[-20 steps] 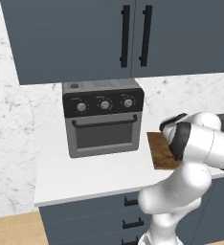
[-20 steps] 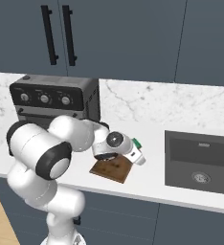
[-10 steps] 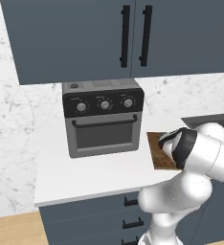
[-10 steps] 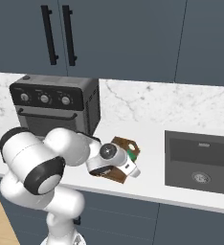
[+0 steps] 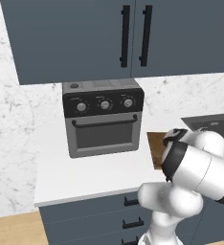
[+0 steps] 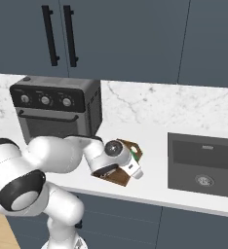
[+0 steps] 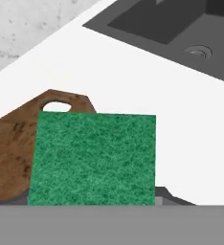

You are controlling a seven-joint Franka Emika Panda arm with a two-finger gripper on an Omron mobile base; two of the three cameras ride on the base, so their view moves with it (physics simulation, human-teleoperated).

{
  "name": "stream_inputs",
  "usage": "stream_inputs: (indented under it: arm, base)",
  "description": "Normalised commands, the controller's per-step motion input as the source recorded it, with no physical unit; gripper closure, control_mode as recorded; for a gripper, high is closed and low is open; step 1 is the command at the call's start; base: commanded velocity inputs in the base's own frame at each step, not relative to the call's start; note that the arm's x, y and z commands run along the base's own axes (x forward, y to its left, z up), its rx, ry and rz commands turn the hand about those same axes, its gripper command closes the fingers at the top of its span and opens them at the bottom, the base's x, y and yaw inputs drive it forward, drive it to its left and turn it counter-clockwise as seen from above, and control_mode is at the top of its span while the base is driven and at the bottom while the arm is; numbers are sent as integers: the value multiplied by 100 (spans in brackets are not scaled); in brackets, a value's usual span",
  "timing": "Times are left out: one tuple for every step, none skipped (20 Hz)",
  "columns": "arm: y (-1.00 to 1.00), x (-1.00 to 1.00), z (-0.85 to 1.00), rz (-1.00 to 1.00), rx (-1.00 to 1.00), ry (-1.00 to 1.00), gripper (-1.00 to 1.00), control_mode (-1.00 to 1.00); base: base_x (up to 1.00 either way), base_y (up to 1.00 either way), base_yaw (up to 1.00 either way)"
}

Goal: Pick up the sponge from the counter and clean the cutting board by briefly scrubbing or pressing down on the cutting board. Once finished, release the sponge.

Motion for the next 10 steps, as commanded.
stream_inputs:
  arm:
    - [-4,30,56,0,18,3,100,-100]
    - [0,22,56,0,19,5,100,-100]
    - [0,14,54,0,18,5,100,-100]
    - [0,3,52,0,18,7,100,-100]
    - [0,0,44,0,17,12,100,-100]
    - [0,0,31,0,15,20,100,-100]
    - [0,0,24,0,13,21,100,-100]
    - [0,0,19,1,12,22,100,-100]
    - [0,0,14,1,11,25,100,-100]
    - [0,0,6,2,9,29,100,-100]
  base:
    - [0,0,0]
    - [0,0,0]
    - [0,0,0]
    - [0,0,0]
    - [0,0,0]
    - [0,0,0]
    - [0,0,0]
    - [0,0,0]
    - [0,0,0]
    - [0,0,0]
